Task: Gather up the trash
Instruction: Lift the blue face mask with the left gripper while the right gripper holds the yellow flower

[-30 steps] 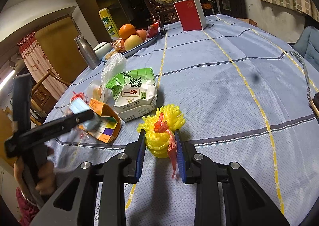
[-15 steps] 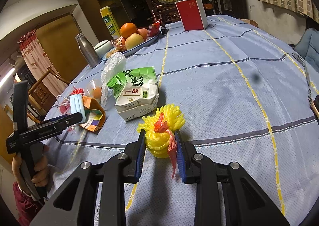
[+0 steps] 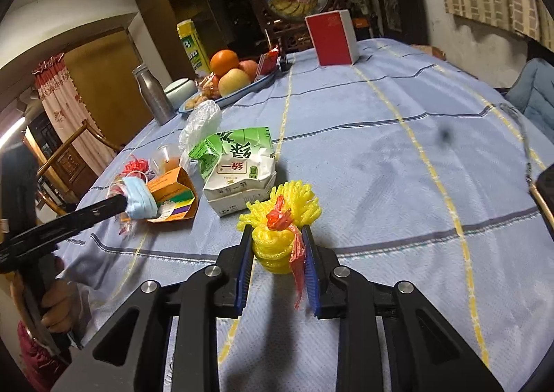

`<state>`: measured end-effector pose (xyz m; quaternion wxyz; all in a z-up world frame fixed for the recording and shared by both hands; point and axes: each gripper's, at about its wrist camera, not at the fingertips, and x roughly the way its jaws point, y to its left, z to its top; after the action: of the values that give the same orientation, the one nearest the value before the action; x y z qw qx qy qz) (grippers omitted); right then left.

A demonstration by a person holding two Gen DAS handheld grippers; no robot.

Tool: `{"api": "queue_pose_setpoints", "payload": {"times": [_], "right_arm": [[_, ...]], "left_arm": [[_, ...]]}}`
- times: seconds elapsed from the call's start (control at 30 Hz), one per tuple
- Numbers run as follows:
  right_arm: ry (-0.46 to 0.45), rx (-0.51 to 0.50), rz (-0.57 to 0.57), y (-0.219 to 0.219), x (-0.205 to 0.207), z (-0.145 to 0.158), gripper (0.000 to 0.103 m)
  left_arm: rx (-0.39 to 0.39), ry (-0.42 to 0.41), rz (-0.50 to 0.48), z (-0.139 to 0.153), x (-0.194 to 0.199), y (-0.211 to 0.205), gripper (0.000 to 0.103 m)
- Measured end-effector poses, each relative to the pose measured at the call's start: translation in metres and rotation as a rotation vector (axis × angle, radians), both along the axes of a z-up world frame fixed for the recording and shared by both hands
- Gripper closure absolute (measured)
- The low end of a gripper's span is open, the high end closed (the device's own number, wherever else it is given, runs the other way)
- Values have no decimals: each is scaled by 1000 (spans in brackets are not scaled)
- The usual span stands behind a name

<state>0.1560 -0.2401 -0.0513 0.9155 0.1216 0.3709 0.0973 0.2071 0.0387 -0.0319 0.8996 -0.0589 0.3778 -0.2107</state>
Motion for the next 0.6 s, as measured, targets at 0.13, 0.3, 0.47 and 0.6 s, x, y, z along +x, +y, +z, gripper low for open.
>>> {"api": "queue_pose_setpoints", "payload": {"times": [0.13,0.3,0.47,0.6], "right_arm": [[-6,9,4,-5,-17,2,76],[-21,1,-1,-9,-31,8,76],[-18,1,-6,-13,-35,8,76],[-20,5,-8,-17,-36,9,76]], "left_arm": [[25,-16,-43,8,-23,-13,53],[183,-41,73,6,-11,-29,18],[285,-12,126,-8,27,-40,17],[285,55,132,-26,44,-37,35]]}}
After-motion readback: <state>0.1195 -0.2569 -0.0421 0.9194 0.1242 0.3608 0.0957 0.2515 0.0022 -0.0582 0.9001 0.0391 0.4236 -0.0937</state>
